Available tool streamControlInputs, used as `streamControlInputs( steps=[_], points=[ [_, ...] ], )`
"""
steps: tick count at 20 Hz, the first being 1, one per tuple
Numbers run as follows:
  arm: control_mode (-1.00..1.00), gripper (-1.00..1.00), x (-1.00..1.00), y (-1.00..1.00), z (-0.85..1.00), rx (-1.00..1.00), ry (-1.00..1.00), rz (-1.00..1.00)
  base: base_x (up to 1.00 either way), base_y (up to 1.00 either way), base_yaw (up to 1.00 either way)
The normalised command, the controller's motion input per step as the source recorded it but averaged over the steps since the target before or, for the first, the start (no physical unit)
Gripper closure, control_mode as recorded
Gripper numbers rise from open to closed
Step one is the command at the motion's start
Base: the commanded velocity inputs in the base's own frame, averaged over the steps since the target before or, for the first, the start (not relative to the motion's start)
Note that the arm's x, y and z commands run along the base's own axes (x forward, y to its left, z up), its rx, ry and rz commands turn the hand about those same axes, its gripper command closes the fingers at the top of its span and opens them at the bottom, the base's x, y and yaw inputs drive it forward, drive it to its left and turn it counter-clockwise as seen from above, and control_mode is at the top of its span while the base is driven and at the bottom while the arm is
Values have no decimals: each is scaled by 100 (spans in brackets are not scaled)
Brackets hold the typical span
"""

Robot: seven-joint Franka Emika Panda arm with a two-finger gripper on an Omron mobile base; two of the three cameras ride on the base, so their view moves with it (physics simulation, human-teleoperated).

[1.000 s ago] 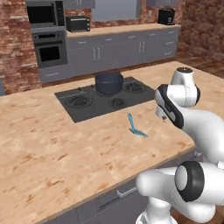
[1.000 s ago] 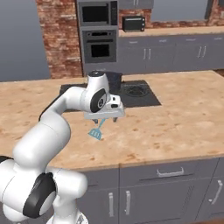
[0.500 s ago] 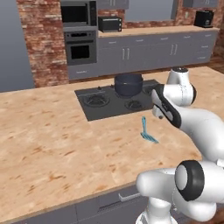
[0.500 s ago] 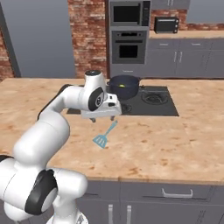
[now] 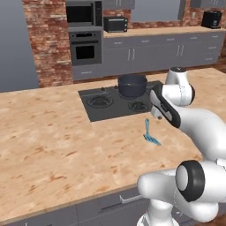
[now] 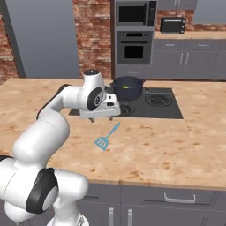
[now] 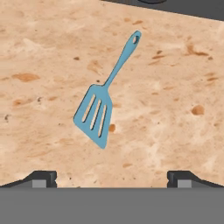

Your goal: Put the corn and mushroom in the pot. Retrieve the spatula and lightly stir the vegetables in the pot.

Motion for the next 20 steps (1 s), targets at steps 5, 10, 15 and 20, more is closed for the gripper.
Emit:
streamControlInputs(
  steps=[5, 10, 15, 20],
  points=[
    [-100, -100, 38, 1, -16, 12, 11, -14, 7, 0, -5],
    [-100, -100, 73, 12, -27, 11, 14, -26, 0, 0, 0],
    [-100, -100, 70, 3, -33, 3, 11, -18, 0, 0, 0],
    [-100, -100, 58, 1, -38, -2, 2, -14, 0, 0, 0]
  ],
)
